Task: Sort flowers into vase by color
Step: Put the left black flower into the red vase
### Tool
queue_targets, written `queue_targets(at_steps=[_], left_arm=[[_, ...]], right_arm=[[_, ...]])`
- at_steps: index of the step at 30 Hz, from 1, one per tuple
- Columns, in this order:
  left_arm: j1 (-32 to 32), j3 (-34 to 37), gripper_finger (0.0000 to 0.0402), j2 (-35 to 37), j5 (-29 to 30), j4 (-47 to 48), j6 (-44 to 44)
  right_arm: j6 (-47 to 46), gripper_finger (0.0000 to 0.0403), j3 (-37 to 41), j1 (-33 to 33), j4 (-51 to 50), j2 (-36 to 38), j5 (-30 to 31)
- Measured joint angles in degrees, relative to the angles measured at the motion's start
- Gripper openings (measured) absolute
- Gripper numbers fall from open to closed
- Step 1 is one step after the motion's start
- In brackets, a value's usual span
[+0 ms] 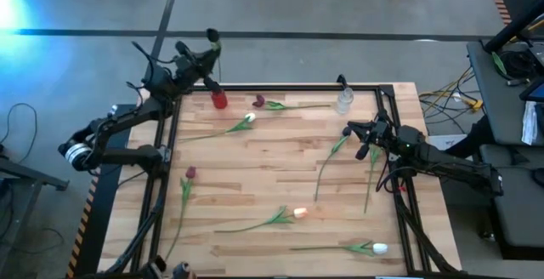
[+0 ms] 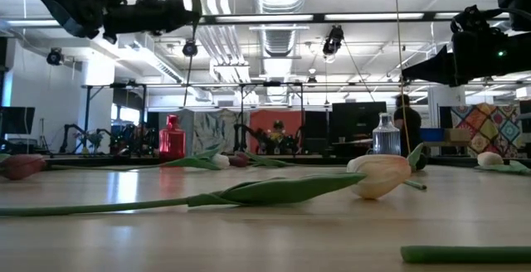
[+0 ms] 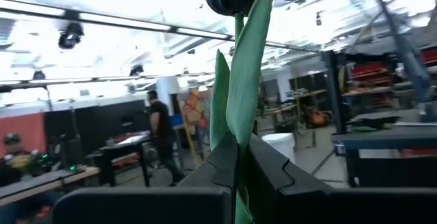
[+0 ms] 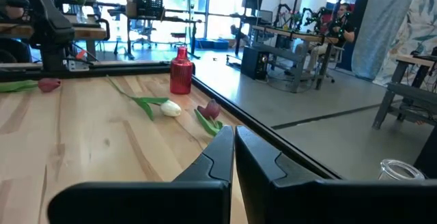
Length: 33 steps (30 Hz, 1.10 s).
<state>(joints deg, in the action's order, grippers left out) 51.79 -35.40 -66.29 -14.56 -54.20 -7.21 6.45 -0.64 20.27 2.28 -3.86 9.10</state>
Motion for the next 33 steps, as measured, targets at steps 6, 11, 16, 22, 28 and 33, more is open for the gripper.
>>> queue_targets(at_steps=[6, 11, 16, 22, 28, 33], left_arm=[[1.60, 0.00, 0.0000, -2.25, -0.03, -1.31, 0.20], [1.82, 1.08, 0.0000, -1.41, 0.09, -1.70, 0.76], [1.86, 4.92, 0.0000, 2.07, 1.39, -4.32, 1.98], [1.97, 8.10, 0.0000, 6.25, 3.12, -5.17, 2.04], [2.40, 8.96, 0.0000, 6.50, 3.40, -5.13, 1.77], [2.49, 8.98, 0.0000, 4.98, 3.51, -5.23, 2.38]], right_arm=[[0.01, 0.0009, 0.00, 0.00, 0.00, 0.02, -0.02], [0.01, 0.0009, 0.00, 0.02, 0.01, 0.00, 0.00], [0.00, 0.0009, 0.00, 0.01, 0.00, 0.01, -0.02], [-0.01, 0.0009, 0.00, 0.02, 0.02, 0.02, 0.00], [0.01, 0.0009, 0.00, 0.01, 0.02, 0.01, -0.01], [0.01, 0.0009, 0.00, 0.01, 0.02, 0.00, -0.02]])
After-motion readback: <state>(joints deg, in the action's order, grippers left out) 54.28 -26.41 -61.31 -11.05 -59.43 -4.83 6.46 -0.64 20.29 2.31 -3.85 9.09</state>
